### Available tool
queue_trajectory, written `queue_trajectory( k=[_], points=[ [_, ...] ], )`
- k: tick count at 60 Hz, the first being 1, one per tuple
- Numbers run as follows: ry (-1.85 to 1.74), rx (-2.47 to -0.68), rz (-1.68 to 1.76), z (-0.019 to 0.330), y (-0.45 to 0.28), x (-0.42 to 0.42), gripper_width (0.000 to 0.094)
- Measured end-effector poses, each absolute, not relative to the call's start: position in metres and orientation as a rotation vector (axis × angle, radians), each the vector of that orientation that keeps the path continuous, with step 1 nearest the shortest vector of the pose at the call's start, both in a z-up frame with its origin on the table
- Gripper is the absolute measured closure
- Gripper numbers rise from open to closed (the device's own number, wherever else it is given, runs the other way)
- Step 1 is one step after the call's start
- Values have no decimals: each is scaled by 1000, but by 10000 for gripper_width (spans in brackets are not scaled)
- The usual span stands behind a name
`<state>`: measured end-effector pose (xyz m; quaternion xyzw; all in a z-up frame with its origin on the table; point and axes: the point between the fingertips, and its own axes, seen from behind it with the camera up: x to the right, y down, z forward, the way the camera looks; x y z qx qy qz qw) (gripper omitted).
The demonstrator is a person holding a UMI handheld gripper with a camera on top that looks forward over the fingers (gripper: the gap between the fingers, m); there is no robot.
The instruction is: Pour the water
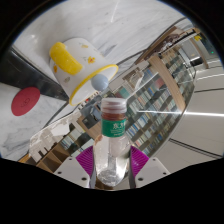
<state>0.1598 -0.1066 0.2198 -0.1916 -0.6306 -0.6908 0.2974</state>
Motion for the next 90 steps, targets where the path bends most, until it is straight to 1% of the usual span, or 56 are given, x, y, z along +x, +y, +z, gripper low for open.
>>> queue_trajectory(
  k=[5,8,11,14,20,24,26,28,32,35,36,39,40,41,43,44,46,47,49,56,65,66,67,68,72,76,80,83,85,87,88,90],
  points=[
    [-1657,-525,-1826,220,-107,157,483],
    [-1632,-542,-1789,227,-110,157,484],
    [-1568,-578,-1746,241,-113,152,483],
    [-1459,-645,-1683,263,-120,152,483],
    [-1153,-900,-1426,309,-131,157,481],
    [-926,-1090,-1155,336,-141,166,480],
    [-794,-1167,-1030,343,-150,165,481],
    [-678,-1249,-878,351,-143,177,481],
    [-473,-1356,-629,352,-149,181,482],
    [-356,-1428,-447,343,-147,188,481],
    [-317,-1449,-389,333,-147,177,481],
    [-235,-1509,-264,311,-139,185,483],
    [-211,-1533,-238,299,-138,181,483],
    [-198,-1556,-215,296,-140,201,482],
    [-166,-1593,-178,278,-137,207,481],
    [-149,-1608,-161,262,-131,195,482],
    [-137,-1637,-140,247,-130,207,480],
    [-125,-1650,-139,232,-123,199,479],
    [-109,-1676,-126,218,-130,220,480],
    [-50,-1775,-50,154,-124,227,479],
    [-41,-1846,-54,91,-126,234,477],
    [-42,-1854,-57,84,-126,235,472],
    [-41,-1849,-65,75,-130,235,447],
    [-36,-1800,-60,85,-127,235,470],
    [1,-1803,-45,85,-129,238,467],
    [13,-1800,-46,85,-130,237,413],
    [13,-1809,-50,85,-130,239,344],
    [16,-1851,-66,81,-131,244,276],
    [25,-1882,-71,79,-134,245,187],
    [43,-1898,-76,80,-139,247,75],
    [52,-1904,-81,81,-142,248,65],
    [74,-1913,-96,85,-149,252,98]
  ],
)
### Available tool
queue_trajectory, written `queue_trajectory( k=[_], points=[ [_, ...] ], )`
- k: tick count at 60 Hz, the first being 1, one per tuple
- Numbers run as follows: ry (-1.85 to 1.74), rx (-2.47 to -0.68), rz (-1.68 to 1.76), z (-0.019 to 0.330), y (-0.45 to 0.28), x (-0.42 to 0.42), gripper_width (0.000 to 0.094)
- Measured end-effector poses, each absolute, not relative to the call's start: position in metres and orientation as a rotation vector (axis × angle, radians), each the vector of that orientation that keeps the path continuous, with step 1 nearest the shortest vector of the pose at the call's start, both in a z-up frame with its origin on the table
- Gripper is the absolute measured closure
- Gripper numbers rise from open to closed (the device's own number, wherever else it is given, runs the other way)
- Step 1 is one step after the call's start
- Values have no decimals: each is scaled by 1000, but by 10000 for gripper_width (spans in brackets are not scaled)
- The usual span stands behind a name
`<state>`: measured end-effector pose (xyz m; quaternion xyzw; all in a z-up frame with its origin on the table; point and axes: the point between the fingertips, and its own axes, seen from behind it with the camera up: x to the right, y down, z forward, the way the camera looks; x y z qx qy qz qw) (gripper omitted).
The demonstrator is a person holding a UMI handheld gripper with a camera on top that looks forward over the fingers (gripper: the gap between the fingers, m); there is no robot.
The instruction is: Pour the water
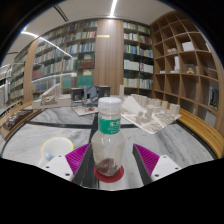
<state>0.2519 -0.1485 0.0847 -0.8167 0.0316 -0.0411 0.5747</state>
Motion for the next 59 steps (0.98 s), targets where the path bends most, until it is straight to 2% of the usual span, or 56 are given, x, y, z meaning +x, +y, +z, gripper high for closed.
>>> queue_trajectory(
  k=[5,15,28,43,52,59],
  points=[
    [104,-1914,-104,104,-177,247,71],
    [118,-1933,-136,140,-256,226,76],
    [112,-1923,-152,171,-368,185,77],
    [72,-1944,-134,168,-449,147,77],
    [46,-1964,-157,158,-464,148,77],
    [38,-1932,-146,163,-466,142,78]
  ],
)
